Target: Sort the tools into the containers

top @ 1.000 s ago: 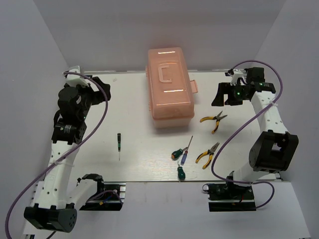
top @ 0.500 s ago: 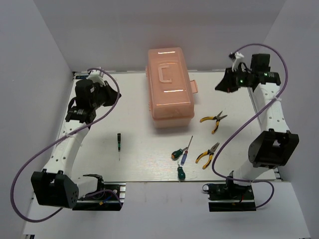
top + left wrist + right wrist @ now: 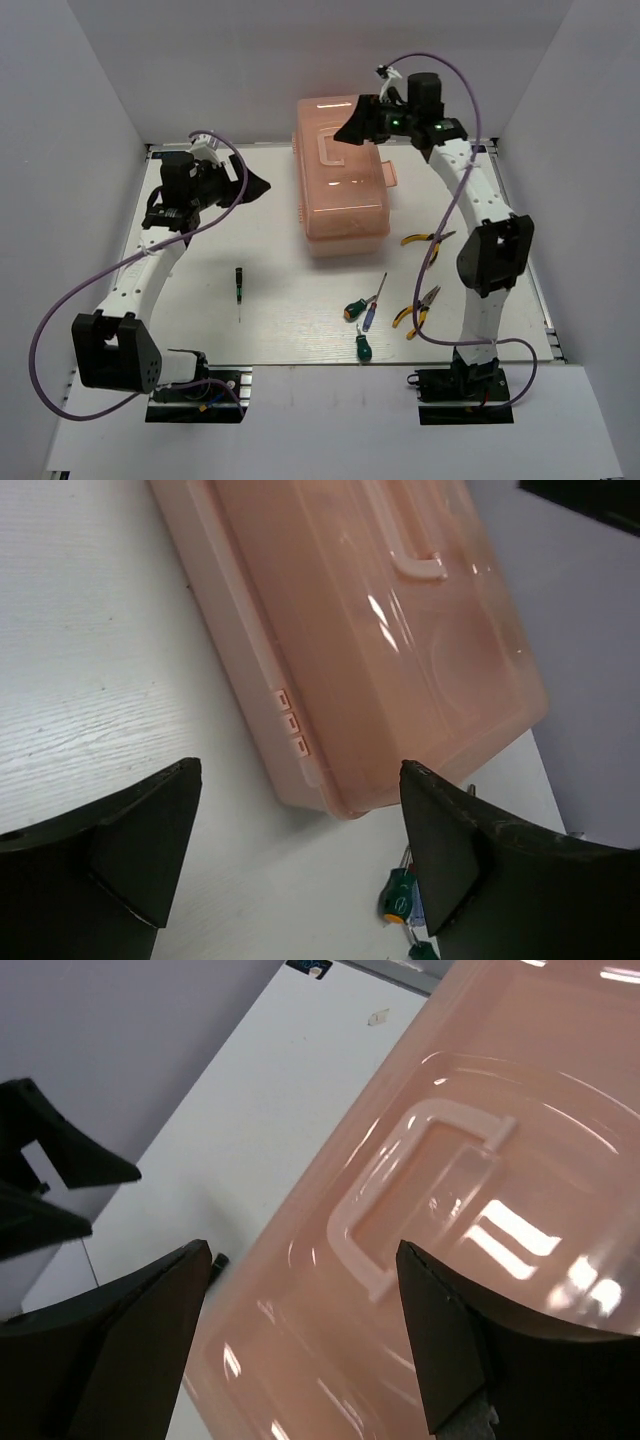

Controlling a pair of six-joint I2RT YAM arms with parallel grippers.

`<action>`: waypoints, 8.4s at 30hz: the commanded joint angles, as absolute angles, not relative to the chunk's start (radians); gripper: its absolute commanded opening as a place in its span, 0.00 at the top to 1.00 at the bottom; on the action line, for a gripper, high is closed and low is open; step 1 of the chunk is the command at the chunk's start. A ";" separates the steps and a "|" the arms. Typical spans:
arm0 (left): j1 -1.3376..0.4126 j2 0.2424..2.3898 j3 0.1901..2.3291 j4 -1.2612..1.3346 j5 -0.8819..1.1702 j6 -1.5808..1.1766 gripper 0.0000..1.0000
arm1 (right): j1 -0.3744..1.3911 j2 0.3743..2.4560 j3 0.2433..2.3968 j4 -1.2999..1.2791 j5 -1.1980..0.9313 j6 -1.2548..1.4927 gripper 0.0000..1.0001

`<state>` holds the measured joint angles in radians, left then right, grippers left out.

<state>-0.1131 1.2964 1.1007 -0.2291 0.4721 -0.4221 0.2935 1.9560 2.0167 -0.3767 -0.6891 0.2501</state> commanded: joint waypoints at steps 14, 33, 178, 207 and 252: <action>-0.117 1.457 1.138 0.041 0.660 -0.514 0.16 | 0.471 2.080 2.122 -0.342 -0.260 0.364 0.30; -0.117 1.508 1.147 0.173 0.756 -0.505 0.16 | 0.529 2.149 2.123 -0.390 -0.091 0.397 0.32; -0.229 2.169 2.135 -0.307 0.666 -0.778 0.10 | 0.462 2.175 2.099 -0.193 -0.606 0.719 0.37; -0.249 2.215 2.181 -0.379 0.684 -0.808 0.11 | 0.443 2.143 2.019 -0.018 -0.745 0.799 0.27; -0.403 2.287 2.232 -0.701 0.376 -0.693 0.84 | 0.046 2.173 1.836 -0.216 -0.693 0.388 0.20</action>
